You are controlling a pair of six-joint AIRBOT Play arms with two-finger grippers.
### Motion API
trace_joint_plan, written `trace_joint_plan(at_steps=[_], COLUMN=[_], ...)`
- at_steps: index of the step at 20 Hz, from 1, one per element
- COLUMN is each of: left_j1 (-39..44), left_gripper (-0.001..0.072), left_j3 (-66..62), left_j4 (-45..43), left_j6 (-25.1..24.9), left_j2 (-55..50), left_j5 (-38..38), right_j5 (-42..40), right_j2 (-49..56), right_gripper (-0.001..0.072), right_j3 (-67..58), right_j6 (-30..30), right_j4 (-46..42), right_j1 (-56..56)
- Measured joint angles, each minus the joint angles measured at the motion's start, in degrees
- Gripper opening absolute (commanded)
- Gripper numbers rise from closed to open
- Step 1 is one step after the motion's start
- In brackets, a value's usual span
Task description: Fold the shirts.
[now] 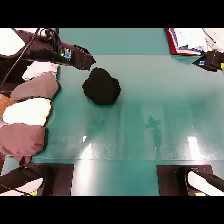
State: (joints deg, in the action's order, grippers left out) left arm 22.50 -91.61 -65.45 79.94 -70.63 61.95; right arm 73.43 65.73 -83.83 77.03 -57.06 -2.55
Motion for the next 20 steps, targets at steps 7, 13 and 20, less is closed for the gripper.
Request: trace_joint_plan(at_steps=[7, 13, 20], left_j1=[0.0, 0.0, 0.0], left_gripper=[0.0024, 0.0024, 0.0062], left_j3=[0.0, 0.0, 0.0], left_j4=[0.0, 0.0, -1.1], left_j6=[0.0, 0.1, -2.8], left_j2=[0.0, 0.0, -0.8], left_j5=[0.0, -3.3, -8.0], right_j5=[0.0, 0.0, 0.0], right_j2=[0.2, 0.2, 0.2], right_gripper=[0.0015, 0.0015, 0.0015], right_j3=[0.3, 0.3, 0.3], right_j6=[0.0, 0.0, 0.0], right_j4=[0.0, 0.1, 0.5], right_j1=[0.0, 0.0, 0.0])
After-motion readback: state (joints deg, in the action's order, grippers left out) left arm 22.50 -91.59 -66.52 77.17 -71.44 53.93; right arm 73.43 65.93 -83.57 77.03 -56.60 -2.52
